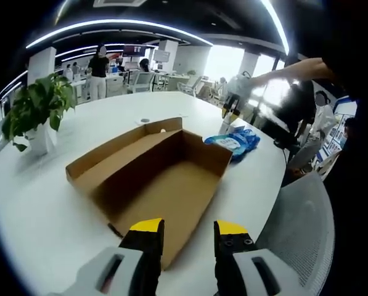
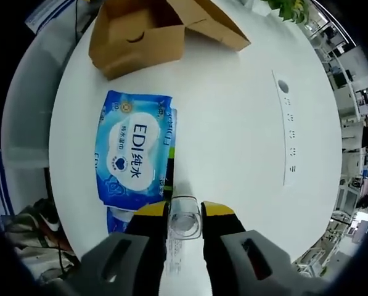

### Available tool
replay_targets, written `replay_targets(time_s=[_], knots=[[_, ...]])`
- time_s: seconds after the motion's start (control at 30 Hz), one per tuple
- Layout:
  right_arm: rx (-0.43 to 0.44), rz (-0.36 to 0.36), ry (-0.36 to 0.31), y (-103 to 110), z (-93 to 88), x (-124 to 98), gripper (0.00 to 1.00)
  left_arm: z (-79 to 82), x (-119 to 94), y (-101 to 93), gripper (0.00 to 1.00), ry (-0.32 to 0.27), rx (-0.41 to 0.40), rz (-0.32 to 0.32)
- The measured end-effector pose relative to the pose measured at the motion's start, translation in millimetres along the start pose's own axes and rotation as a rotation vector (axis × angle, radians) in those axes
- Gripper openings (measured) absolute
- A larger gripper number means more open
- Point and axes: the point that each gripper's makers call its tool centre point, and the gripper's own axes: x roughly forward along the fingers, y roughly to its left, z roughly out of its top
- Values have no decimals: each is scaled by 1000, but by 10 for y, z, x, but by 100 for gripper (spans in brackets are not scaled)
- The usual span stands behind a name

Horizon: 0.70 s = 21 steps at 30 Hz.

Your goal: Operate the shoe box by opening the lid, removing the specified soft item, and placing it in the target area until the item is outside and the box remains undamaged.

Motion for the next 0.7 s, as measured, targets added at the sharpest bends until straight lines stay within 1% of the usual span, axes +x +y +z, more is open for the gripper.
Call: replay_targets(time_s=[0.17,0.6,0.7], knots=[[2,5,6,-4,-35,6,19,-12,-5,-5,32,0,-3,1],[9,7,1,-6,-50,5,21,7,24,-10,32,4,1,-5],[1,-1,11,-22,-76,9,21,1,24,-9,32,5,2,-6]])
